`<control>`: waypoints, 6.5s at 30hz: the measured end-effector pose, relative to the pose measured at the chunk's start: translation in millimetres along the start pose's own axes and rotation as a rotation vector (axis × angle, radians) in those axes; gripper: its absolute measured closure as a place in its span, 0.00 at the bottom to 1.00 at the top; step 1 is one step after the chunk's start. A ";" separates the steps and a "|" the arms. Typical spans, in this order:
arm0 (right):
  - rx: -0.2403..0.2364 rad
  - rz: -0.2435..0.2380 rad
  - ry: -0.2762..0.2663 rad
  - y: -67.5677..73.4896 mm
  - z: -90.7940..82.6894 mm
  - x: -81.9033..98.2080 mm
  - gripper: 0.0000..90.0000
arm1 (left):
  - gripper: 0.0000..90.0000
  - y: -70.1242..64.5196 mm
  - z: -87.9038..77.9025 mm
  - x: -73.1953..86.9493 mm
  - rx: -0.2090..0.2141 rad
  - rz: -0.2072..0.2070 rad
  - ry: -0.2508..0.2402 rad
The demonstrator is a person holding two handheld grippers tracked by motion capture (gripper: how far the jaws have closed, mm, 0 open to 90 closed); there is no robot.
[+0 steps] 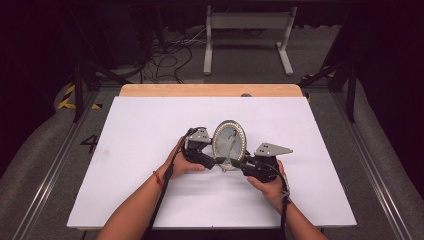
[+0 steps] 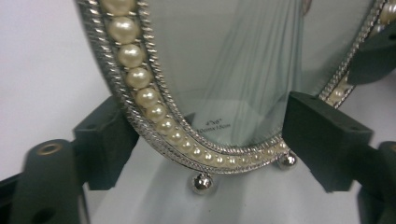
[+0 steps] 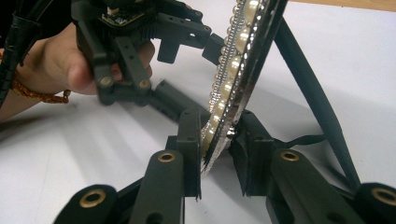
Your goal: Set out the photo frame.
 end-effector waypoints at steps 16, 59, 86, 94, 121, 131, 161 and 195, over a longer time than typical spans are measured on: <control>0.035 0.043 -0.017 -5.3 1.2 -3.9 0.83 | 0.31 -12.0 -22.1 10.4 -0.012 0.000 0.036; 0.158 -0.045 -0.125 -1.3 -9.0 -20.6 0.77 | 0.69 -0.1 -57.6 6.5 -0.186 -0.026 -0.045; 0.179 -0.048 -0.147 -4.2 -14.4 -24.0 0.86 | 0.73 -5.4 -59.8 5.7 -0.189 -0.014 -0.040; 0.188 -0.039 -0.157 -5.3 -7.4 -28.4 0.85 | 0.73 -7.8 -60.9 7.6 -0.178 -0.021 -0.043; 0.197 -0.052 -0.103 -12.4 -8.2 -17.0 0.82 | 0.75 -17.9 -62.3 8.8 -0.211 0.015 -0.009; 0.198 -0.059 -0.105 -12.6 -8.7 -17.5 0.82 | 0.76 -17.6 -62.1 9.6 -0.204 0.014 -0.011; 0.233 -0.236 -0.016 -6.1 -21.0 -17.8 0.74 | 0.61 -20.6 -84.8 13.3 -0.270 0.054 0.015; 0.246 -0.252 0.002 -17.5 -31.2 -3.3 0.30 | 0.20 -34.3 -128.3 68.8 -0.338 0.025 0.115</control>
Point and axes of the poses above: each handheld gripper's, and its own axes: z roughly forward along the jaws, x roughly out of its underside, y roughly to its left, the point moved 8 cm from there along z, roughly forward along the jaws, and after that the axes turned 13 degrees about z, right-handed, at the moved point
